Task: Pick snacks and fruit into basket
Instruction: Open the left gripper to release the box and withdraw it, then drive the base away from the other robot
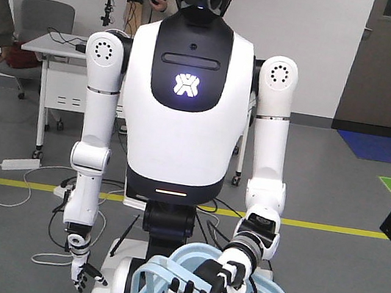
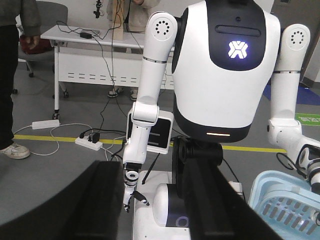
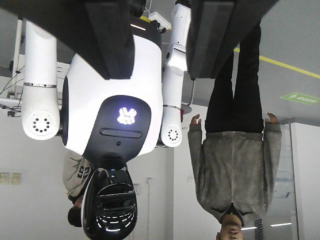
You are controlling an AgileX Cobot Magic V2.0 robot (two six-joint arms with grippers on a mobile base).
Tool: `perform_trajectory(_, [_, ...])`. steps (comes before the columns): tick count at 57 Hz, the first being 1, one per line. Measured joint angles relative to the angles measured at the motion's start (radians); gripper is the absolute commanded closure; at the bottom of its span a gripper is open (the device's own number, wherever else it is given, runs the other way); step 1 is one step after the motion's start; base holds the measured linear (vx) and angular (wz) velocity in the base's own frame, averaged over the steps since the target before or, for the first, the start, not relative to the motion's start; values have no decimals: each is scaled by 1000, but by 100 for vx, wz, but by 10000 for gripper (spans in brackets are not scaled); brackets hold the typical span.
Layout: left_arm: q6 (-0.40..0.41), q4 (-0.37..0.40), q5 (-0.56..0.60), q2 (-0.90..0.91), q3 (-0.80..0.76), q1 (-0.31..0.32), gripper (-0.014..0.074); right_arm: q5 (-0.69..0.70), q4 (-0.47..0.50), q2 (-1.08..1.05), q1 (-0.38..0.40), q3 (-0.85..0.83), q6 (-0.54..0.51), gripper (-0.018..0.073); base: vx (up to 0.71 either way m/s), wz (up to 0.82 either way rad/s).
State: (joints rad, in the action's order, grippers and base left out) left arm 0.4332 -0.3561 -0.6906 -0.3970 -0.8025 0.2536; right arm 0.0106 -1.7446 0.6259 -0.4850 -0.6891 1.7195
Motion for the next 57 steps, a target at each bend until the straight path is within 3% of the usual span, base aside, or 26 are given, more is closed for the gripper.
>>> perform_trajectory(57, [0,0,0,0,0,0,188,-3,3,0,0,0,1,230,-1,0])
